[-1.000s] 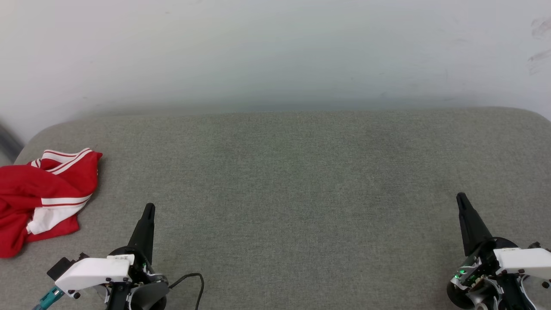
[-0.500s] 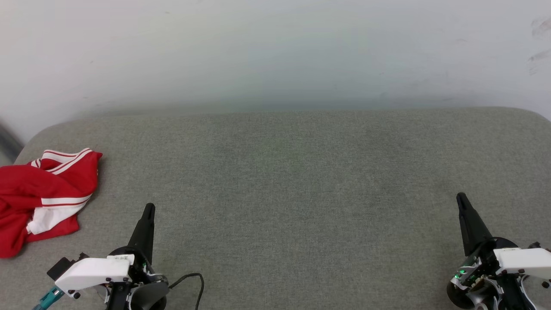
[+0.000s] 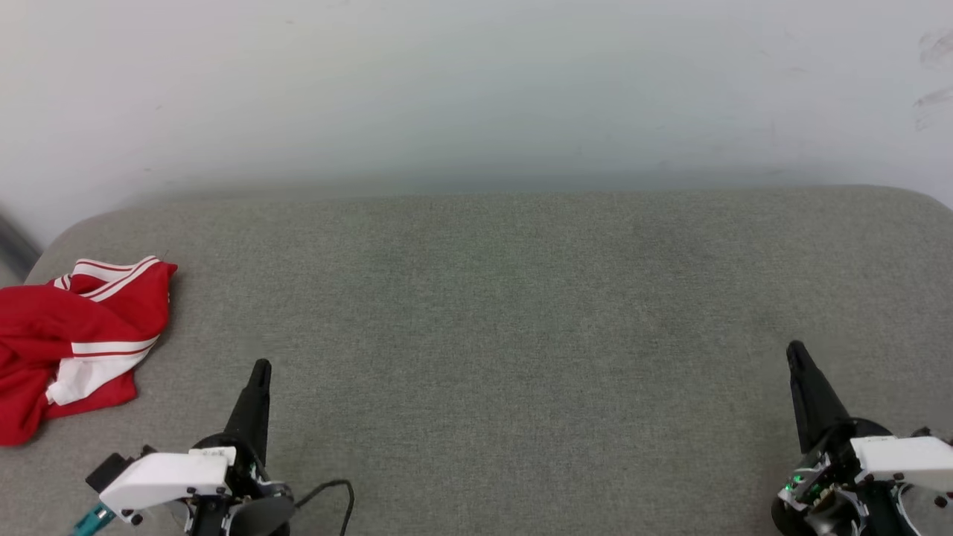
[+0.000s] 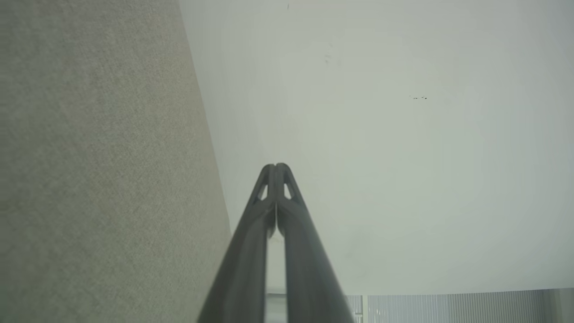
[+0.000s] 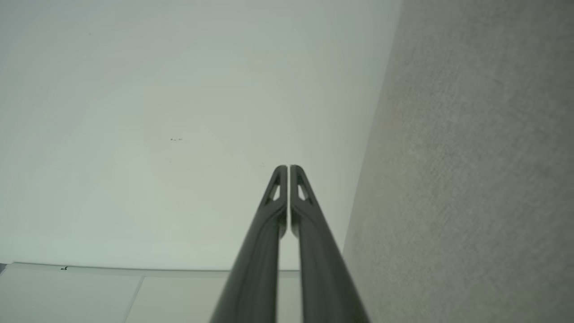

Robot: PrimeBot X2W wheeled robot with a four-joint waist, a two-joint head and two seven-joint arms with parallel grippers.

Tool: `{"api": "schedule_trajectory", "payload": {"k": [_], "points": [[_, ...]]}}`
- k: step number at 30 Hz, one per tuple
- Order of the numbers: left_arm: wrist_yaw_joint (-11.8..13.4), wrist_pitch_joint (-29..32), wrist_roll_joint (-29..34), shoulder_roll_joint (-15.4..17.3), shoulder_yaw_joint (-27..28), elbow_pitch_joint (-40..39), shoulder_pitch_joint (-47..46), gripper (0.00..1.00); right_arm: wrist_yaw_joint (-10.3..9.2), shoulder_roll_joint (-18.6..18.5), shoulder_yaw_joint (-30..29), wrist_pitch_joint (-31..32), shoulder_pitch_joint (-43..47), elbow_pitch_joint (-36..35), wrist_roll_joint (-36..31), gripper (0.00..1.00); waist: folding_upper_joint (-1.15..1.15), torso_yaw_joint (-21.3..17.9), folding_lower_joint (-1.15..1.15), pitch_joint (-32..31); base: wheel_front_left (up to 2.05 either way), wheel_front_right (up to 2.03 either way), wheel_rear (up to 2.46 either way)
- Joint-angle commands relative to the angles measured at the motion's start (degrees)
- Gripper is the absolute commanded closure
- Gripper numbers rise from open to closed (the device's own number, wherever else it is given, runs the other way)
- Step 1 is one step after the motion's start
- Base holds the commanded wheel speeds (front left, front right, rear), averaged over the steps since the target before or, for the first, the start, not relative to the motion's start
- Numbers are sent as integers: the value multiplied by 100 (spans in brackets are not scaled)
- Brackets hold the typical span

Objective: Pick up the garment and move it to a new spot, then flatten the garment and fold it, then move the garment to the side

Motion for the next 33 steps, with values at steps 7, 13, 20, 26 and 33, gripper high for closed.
{"api": "schedule_trajectory", "payload": {"k": [7,13,20,26,33], "points": [[6,-102,61,-19,-49,112,194,0,-1,4,28,-103,186,103,-71,0,0,-4,0,3,0,0,0],[4,-276,221,-18,-75,3,267,0,-1,4,60,-277,227,48,-267,0,0,-12,0,6,0,0,0],[3,-463,635,-16,63,-59,362,0,-1,5,86,-464,261,-41,-751,0,0,-25,0,11,0,0,0],[1,-613,1215,-15,281,-195,389,0,-1,5,39,-616,282,-242,-1677,0,0,-36,0,23,0,0,0],[0,-775,1853,-13,477,-451,380,0,-1,5,-67,-776,269,-573,-2868,0,0,-43,0,54,0,0,0]]}}
